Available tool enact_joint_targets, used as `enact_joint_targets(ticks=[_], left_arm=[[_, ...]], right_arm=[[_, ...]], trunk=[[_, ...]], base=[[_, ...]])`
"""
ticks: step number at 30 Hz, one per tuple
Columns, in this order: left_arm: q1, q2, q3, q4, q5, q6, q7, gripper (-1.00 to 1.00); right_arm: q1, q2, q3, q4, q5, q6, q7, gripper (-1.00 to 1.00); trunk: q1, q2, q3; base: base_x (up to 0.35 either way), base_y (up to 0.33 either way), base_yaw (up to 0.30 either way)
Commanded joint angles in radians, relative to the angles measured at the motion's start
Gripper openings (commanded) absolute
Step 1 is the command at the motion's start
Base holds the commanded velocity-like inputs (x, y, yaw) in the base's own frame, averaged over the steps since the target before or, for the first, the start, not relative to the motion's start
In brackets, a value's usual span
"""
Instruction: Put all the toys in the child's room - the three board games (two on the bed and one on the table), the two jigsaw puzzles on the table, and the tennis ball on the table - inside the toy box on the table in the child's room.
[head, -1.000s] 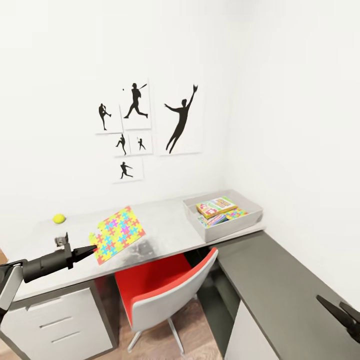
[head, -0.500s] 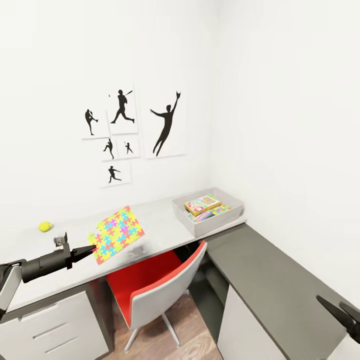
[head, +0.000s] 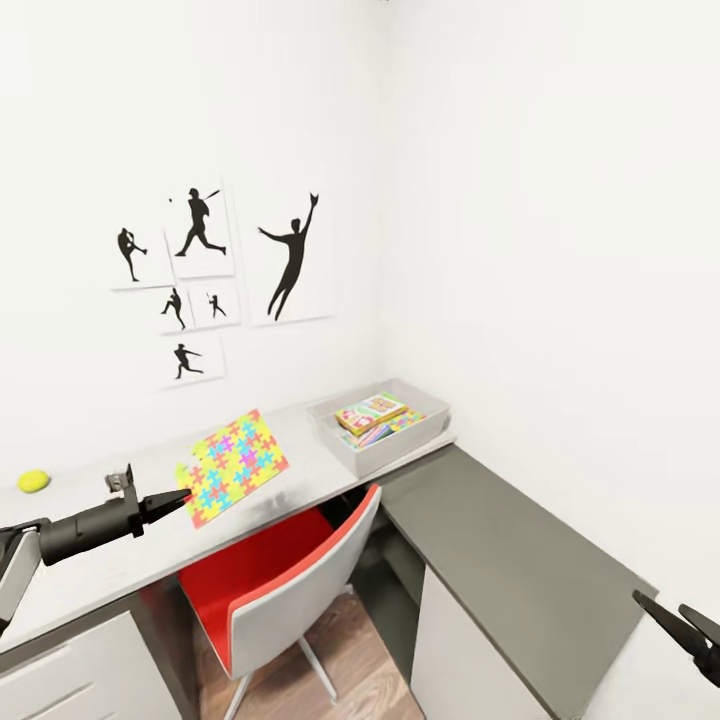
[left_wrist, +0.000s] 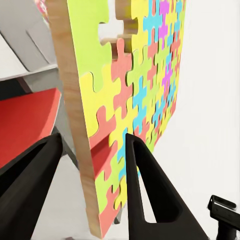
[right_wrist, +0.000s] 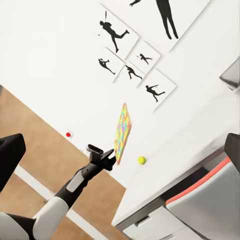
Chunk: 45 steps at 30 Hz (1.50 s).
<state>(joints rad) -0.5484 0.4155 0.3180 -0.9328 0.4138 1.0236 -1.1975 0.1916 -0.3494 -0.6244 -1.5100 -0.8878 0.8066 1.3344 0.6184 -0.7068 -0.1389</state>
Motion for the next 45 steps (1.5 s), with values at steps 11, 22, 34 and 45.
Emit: enact_joint_targets(ticks=[11, 22, 34, 45], left_arm=[[-0.001, 0.000, 0.000, 0.001, -0.001, 0.004, -0.008, -1.00], [-0.001, 0.000, 0.001, 0.002, -0.001, 0.004, -0.009, -1.00], [-0.001, 0.000, 0.000, 0.002, 0.000, 0.003, -0.010, -1.00], [-0.001, 0.000, 0.000, 0.002, -0.001, 0.003, -0.010, -1.00]], right_arm=[[0.000, 0.000, 0.002, 0.000, -0.006, 0.008, -0.001, 1.00], [0.000, 0.000, 0.002, 0.000, -0.006, 0.008, -0.002, 1.00], [0.000, 0.000, 0.002, -0.002, -0.006, 0.008, -0.003, 1.00], [0.000, 0.000, 0.002, -0.003, -0.007, 0.008, -0.003, 1.00]], trunk=[[0.000, -0.001, 0.009], [0.000, -0.001, 0.019], [0.000, -0.001, 0.030], [0.000, -0.001, 0.041]], base=[[0.040, 0.023, -0.239], [0.233, 0.167, -0.239], [0.281, 0.125, -0.239], [0.243, 0.009, -0.239]])
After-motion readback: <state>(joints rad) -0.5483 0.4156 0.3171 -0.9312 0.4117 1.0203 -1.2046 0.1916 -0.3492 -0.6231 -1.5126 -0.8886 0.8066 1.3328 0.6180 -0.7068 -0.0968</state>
